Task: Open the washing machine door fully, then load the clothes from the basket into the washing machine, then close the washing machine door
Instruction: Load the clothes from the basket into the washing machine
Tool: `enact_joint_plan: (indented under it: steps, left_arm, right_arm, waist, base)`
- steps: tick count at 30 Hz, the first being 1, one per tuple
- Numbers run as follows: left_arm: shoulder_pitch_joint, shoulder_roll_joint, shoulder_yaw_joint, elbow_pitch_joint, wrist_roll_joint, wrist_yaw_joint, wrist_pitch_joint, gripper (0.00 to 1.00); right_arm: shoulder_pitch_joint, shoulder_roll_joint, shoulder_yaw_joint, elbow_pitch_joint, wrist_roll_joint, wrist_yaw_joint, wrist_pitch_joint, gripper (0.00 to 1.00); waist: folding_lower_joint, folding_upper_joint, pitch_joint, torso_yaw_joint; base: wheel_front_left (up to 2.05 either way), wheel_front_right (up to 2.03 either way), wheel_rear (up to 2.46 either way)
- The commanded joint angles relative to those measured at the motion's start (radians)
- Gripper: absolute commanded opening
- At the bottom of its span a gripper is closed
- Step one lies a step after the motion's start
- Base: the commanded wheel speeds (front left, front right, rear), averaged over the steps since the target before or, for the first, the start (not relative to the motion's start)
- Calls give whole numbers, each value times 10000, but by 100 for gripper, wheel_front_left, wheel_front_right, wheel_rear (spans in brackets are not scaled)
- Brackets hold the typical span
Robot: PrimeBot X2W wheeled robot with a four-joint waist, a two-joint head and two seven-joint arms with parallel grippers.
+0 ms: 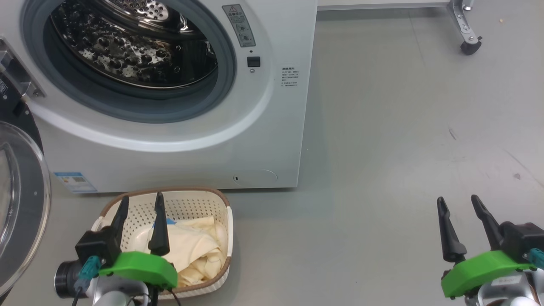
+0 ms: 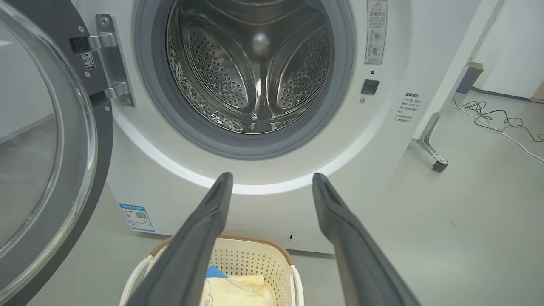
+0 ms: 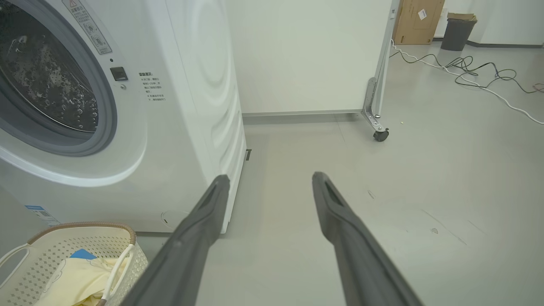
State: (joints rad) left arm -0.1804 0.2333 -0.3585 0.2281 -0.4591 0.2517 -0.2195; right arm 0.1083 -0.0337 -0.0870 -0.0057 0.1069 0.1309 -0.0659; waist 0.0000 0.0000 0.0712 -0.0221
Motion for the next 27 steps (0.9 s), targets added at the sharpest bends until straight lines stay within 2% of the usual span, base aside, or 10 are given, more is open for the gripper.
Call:
enact_joint_plan:
  steps: [1, 16, 27]
  left_arm:
    - [-410, 246, 398, -266, -43, 1321, -64, 100]
    - [-393, 282, 290, -173, -117, 1412, 116, 100]
    - [-784, 92, 185, 458, -363, 1280, 402, 100]
  right_arm:
    - [-441, -166, 230, -294, 60, -2, -109, 100]
    - [-492, -166, 276, -202, 85, -2, -191, 100]
    - [-741, -166, 326, -386, 74, -2, -196, 100]
  waist:
    - [0, 0, 22, 0]
    - [0, 0, 87, -15]
    - [0, 0, 801, -107]
  base:
    - [0, 0, 0]
    - [0, 0, 0]
    - [0, 0, 0]
